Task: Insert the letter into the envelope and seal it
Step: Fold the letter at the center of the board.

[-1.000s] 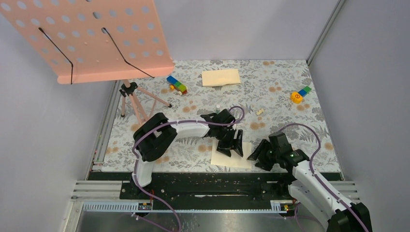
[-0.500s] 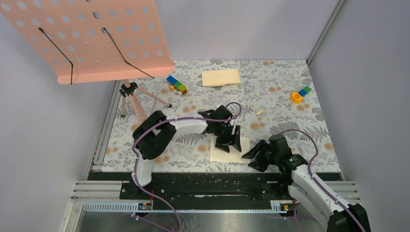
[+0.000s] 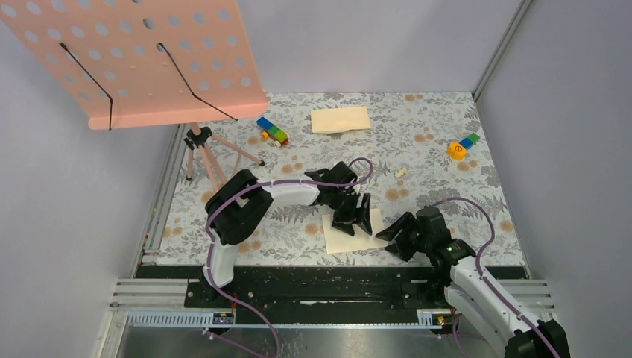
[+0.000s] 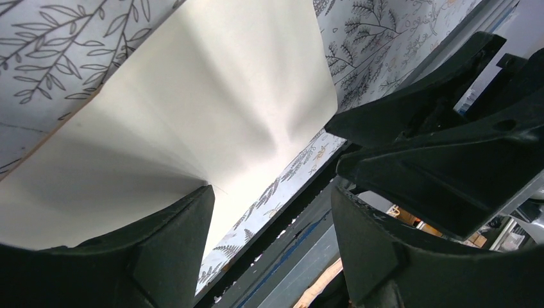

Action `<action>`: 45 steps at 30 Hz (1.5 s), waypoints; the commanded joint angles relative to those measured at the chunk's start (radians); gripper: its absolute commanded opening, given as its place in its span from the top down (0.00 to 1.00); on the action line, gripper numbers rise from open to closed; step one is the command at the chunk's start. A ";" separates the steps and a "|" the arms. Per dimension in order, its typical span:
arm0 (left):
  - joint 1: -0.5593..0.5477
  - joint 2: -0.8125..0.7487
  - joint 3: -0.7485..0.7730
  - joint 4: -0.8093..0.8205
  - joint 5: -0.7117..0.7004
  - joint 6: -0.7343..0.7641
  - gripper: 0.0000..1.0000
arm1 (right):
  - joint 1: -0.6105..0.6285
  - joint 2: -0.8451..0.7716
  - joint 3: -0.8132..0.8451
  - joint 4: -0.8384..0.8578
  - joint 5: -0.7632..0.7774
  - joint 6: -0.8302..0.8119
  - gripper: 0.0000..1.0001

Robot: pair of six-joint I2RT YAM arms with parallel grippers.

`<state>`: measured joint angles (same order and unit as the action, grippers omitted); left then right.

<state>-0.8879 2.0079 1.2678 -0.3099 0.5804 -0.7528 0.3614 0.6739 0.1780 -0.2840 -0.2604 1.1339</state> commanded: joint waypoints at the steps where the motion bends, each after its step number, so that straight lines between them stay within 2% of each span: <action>1: -0.010 0.063 -0.027 -0.024 -0.042 0.050 0.30 | -0.013 -0.039 -0.007 -0.095 0.111 -0.030 0.36; 6: -0.010 0.054 -0.051 -0.011 -0.030 0.038 0.30 | -0.017 0.010 0.052 -0.166 0.148 -0.116 0.34; 13: -0.010 0.055 -0.030 -0.057 -0.038 0.069 0.30 | -0.032 0.096 0.121 -0.160 0.168 -0.189 0.29; 21: -0.010 0.057 -0.022 -0.058 -0.050 0.067 0.30 | -0.085 0.306 0.194 -0.097 0.027 -0.325 0.27; 28: -0.010 0.058 -0.017 -0.058 -0.052 0.076 0.29 | -0.087 0.424 0.172 0.035 -0.102 -0.297 0.27; 37: -0.016 0.035 -0.003 -0.098 -0.080 0.092 0.29 | -0.086 0.418 0.169 0.093 -0.143 -0.271 0.28; 45: -0.022 0.038 0.033 -0.096 -0.062 0.087 0.29 | -0.088 0.420 0.139 0.189 -0.208 -0.243 0.35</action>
<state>-0.9028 2.0129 1.2900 -0.3393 0.5827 -0.7033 0.2749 1.1007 0.3439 -0.1383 -0.4320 0.8795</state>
